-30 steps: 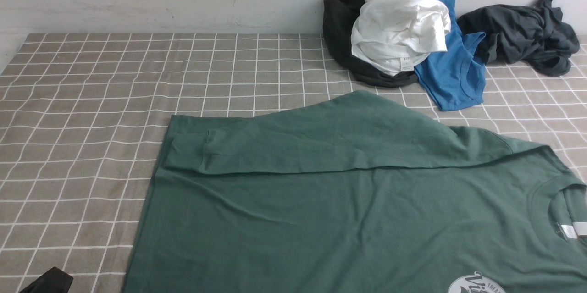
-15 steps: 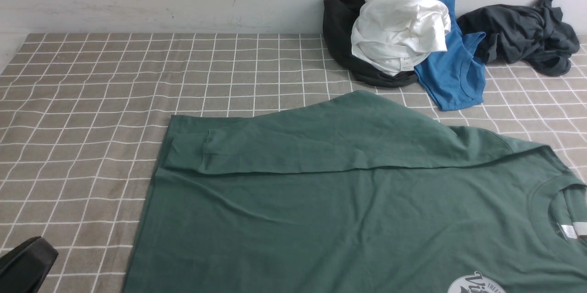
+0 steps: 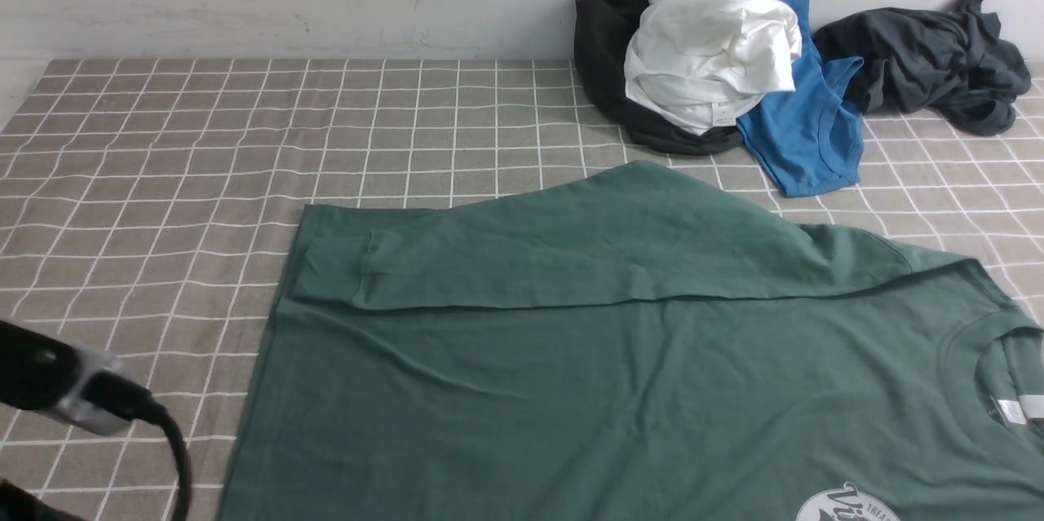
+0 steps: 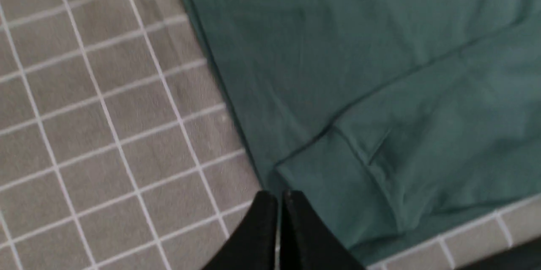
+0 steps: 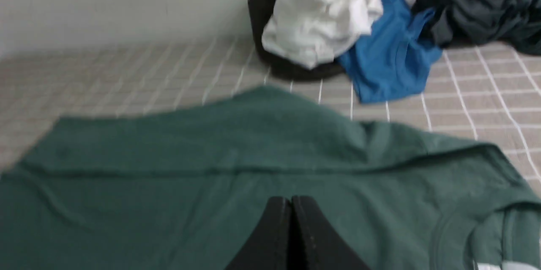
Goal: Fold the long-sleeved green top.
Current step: Use the left arm to clamp the cuff closest to it
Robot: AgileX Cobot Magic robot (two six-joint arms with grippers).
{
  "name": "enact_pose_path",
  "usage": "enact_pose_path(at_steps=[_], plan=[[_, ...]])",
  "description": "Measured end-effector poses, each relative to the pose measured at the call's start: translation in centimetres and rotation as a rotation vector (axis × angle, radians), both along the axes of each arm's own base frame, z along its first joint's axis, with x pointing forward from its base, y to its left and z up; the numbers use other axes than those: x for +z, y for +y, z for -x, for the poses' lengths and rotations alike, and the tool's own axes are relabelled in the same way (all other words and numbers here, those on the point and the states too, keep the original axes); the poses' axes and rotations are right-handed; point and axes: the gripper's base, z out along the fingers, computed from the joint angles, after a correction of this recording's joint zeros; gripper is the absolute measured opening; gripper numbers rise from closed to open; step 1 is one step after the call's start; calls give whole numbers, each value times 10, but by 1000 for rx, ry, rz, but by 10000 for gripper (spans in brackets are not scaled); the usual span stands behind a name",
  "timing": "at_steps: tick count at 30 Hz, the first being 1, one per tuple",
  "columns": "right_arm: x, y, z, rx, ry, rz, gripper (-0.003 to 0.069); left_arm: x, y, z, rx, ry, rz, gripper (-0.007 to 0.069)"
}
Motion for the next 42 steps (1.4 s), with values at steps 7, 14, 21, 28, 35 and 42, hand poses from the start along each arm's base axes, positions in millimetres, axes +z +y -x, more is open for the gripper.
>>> enact_pose_path(at_steps=[7,14,21,28,35,42], plan=[[10,16,-28,217,391,96,-15,-44,-28,-8,-186,242,-60,212],[4,24,-30,308,448,126,-15,-81,-40,-30,-102,309,-74,433],[5,25,-31,310,437,131,-15,-110,-47,-52,-29,364,-92,465],[5,25,-31,311,435,133,-15,-141,-50,-59,-12,528,-150,417],[5,25,-31,311,435,133,-15,-142,-52,-61,-26,534,-147,314],[5,25,-31,310,434,133,-15,-141,-53,-61,-24,533,-133,73]])
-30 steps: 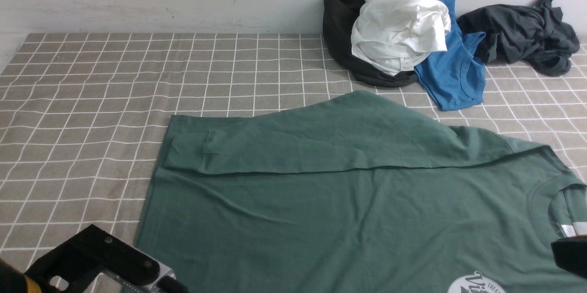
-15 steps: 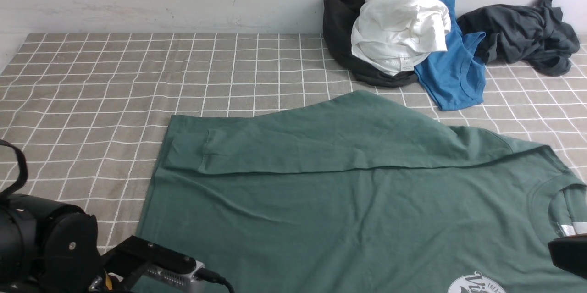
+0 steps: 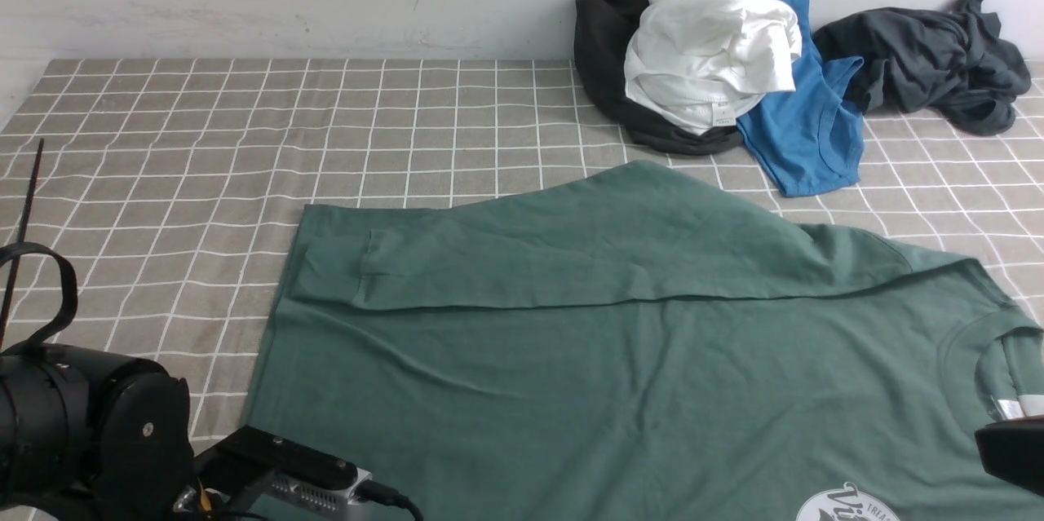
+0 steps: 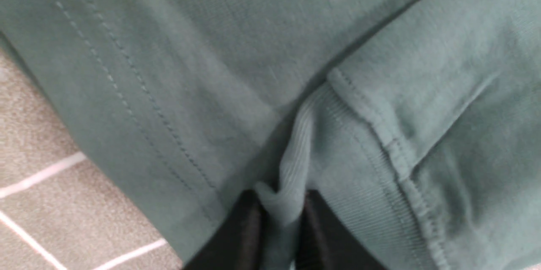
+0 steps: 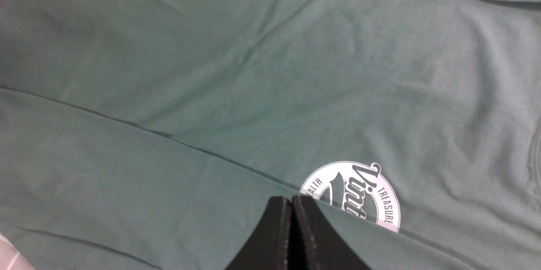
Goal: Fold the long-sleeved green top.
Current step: Use the left arm to clamp the cuff closest to it, then use the left arm to drag and place the cuff at the centered position on the left edge of the fabric
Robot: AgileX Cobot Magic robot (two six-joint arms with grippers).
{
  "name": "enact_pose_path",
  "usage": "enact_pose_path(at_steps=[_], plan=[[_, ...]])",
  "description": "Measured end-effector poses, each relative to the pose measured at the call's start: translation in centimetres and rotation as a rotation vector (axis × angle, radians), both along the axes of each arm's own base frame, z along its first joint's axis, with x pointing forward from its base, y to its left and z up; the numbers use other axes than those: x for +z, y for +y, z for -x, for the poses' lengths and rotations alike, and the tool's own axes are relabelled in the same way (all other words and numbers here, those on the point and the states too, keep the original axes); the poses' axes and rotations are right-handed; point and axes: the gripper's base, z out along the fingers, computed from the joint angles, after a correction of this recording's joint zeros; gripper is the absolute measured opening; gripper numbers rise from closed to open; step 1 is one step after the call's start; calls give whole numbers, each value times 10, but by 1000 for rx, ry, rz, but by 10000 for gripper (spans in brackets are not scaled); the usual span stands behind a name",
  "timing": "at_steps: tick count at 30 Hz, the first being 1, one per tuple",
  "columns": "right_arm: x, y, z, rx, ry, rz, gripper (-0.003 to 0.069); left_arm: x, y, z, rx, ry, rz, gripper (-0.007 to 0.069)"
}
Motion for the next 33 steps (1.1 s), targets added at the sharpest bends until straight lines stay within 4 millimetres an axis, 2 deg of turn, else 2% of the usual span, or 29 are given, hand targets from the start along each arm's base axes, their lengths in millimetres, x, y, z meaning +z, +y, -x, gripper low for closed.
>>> enact_pose_path(at_steps=[3,8,12,13,17,21,22,24,26,27,28,29,30,33], plan=[[0,0,0,0,0,0,-15,1,0,0,-1,-6,3,22],[0,0,0,0,0,1,-15,15,0,2,-35,-31,23,20],[1,0,-1,1,-15,4,-15,56,-2,-3,-78,-139,69,20],[1,0,-1,1,-17,4,-15,59,-3,-5,-80,-149,72,20],[2,0,-3,-5,-37,2,-15,114,-5,-22,-121,-361,87,20],[2,0,-3,-5,-37,2,-15,134,-4,-35,-142,-451,48,20],[2,0,-3,-6,-38,2,-15,138,-4,-44,-143,-468,26,20],[2,0,-3,-5,-38,2,-15,138,-4,-52,-137,-468,14,20],[2,2,-2,12,-39,2,-15,127,-2,-69,-109,-422,-9,20],[2,2,-2,14,-39,1,-15,124,-1,-72,-103,-413,-13,20],[2,4,-1,33,-40,2,-15,111,1,-82,-86,-381,-27,20],[2,4,-1,38,-41,3,-15,110,2,-83,-84,-377,-29,20],[2,6,0,58,-43,11,-15,97,4,-94,-65,-352,-40,24],[1,7,1,79,-49,37,-15,77,8,-108,-25,-322,-52,46]])
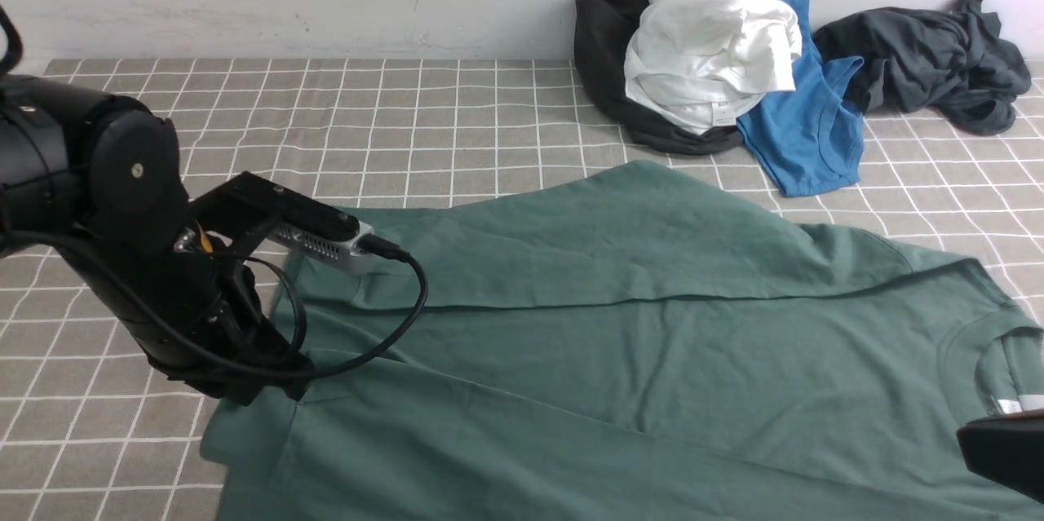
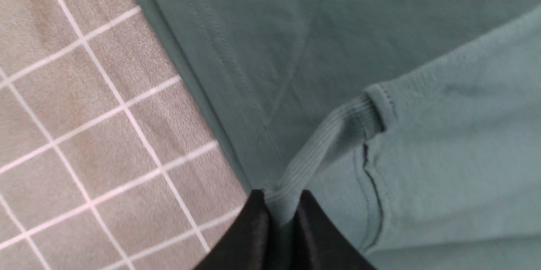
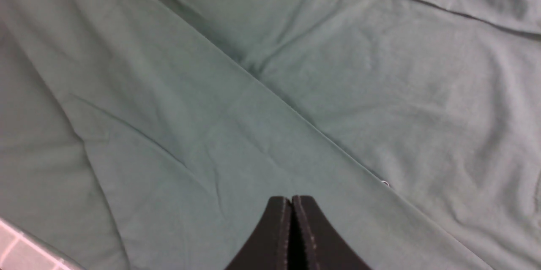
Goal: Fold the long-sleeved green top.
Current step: Use the left arm to drag and place the cuff at the centered position on the left edge of the fabric, then use the left arm to clamp the cuff farthest from it
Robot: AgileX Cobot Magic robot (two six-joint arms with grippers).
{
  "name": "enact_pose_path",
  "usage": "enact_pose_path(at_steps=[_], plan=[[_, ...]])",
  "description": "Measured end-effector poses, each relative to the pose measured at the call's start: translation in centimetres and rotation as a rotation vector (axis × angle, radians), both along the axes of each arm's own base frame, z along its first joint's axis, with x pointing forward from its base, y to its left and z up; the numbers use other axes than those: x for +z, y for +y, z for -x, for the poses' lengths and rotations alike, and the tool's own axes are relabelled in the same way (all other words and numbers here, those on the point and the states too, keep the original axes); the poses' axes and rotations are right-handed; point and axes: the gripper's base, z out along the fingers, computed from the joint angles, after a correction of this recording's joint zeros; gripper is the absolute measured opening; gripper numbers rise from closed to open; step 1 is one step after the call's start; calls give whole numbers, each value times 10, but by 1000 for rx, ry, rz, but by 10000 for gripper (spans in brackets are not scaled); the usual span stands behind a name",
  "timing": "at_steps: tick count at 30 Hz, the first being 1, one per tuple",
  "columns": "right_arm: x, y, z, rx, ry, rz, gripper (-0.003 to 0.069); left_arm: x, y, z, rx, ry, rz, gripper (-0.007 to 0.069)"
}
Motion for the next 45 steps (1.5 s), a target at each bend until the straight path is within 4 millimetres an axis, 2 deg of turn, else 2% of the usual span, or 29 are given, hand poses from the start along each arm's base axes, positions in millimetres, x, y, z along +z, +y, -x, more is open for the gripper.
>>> enact_pose_path(at_steps=[5,6,7,12,15,16,20,21,22,28,34,38,41,43,44,45], plan=[[-1,-1,0,1,0,19,-15,-19,4,-13,48,28,-4,149],[-1,-1,0,2,1,20,-15,-20,5,-15,54,28,-4,181],[-1,-1,0,2,3,20,-15,-20,4,-19,56,24,-4,250],[6,0,-12,-15,67,40,-15,6,6,-40,78,-49,17,435],[10,4,-28,-24,124,57,-15,20,11,-56,105,-83,34,489],[12,6,-39,-29,144,63,-15,25,13,-67,126,-99,48,501],[11,14,-68,-29,215,80,-15,21,21,-100,175,-102,77,510],[12,14,-69,-28,216,82,-15,22,21,-103,177,-107,80,510],[7,18,-75,-18,253,95,-15,13,23,-115,188,-96,82,510],[-7,25,-85,6,327,122,-15,-28,21,-150,204,-62,89,510],[-6,25,-86,4,318,125,-15,-52,13,-169,216,-53,154,510],[-6,24,-87,1,307,129,-15,-66,10,-174,222,-33,185,503],[-6,24,-88,0,300,138,-15,-71,9,-175,223,-23,188,464],[-6,23,-88,-2,293,145,-15,-70,9,-176,224,-26,191,397],[-6,23,-88,-2,293,145,-15,-70,9,-176,224,-26,191,390],[-6,23,-89,-3,289,146,-15,-70,9,-176,224,-26,191,338]])
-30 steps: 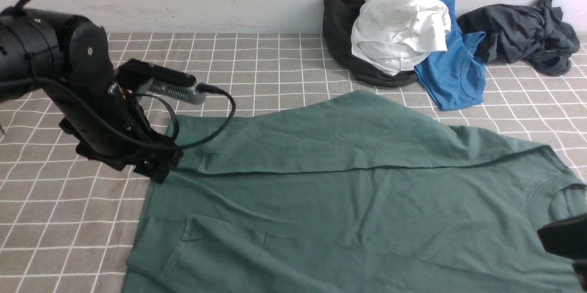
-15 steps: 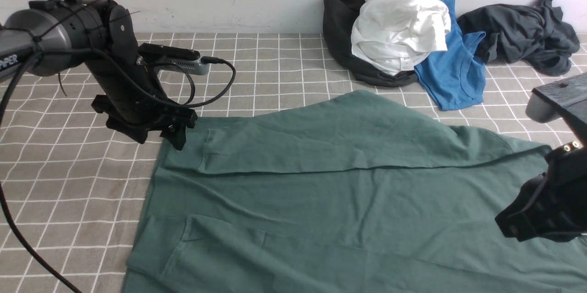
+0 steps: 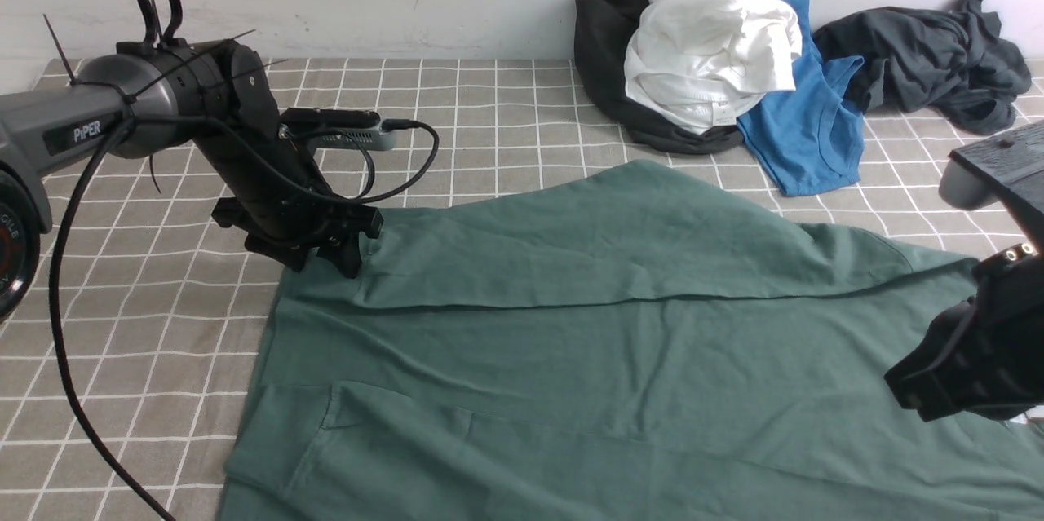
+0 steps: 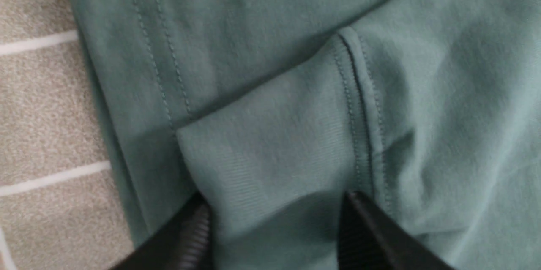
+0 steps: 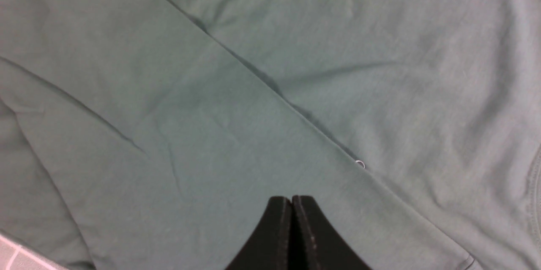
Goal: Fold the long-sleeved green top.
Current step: Use the left arm to clamp the cuff farthest from it, then use the left arm to drag and drop the cuff onto the cuff closest to the left arm
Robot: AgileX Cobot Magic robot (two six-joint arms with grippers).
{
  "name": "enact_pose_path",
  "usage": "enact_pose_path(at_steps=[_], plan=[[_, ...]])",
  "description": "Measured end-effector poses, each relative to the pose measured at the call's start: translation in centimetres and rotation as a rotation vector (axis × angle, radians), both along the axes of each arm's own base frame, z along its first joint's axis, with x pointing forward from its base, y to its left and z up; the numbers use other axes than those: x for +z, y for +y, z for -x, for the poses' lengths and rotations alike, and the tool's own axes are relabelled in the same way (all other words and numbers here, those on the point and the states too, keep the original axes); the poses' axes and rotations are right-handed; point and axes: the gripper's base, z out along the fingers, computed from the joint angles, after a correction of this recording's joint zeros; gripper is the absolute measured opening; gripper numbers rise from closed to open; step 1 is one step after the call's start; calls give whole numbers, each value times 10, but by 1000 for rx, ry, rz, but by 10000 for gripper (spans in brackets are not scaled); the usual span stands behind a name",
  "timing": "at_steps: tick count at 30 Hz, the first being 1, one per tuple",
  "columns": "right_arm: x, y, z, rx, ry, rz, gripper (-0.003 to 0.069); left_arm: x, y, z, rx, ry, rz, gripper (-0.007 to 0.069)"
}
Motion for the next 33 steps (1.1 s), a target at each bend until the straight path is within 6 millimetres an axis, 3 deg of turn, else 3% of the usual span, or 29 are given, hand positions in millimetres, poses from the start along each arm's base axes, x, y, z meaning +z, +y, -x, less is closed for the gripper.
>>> enact_pose_path(at_steps=[3,7,9,18,19,20,21,24,25,29,33], plan=[[0,0,0,-1,-3,0,-15,-1,0,1,-2,10,0,237],[0,0,0,-1,-5,-1,-15,2,0,5,-12,48,0,45],[0,0,0,-1,-5,0,-15,6,0,7,-16,57,1,24],[0,0,0,1,-6,1,-15,67,1,49,-64,76,35,13],[0,0,0,3,-4,2,-15,74,3,67,-63,81,34,13],[0,0,0,3,-5,2,-15,77,3,68,-63,72,35,13],[0,0,0,3,0,2,-15,82,5,91,-57,72,33,13],[0,1,0,2,4,-6,-15,91,9,125,-49,52,34,13],[0,1,0,2,4,-7,-15,91,10,128,-48,52,34,13],[3,6,4,25,-3,-24,-15,90,13,183,-33,77,65,13],[4,17,12,98,-8,-17,-15,87,13,212,-17,95,113,13]])
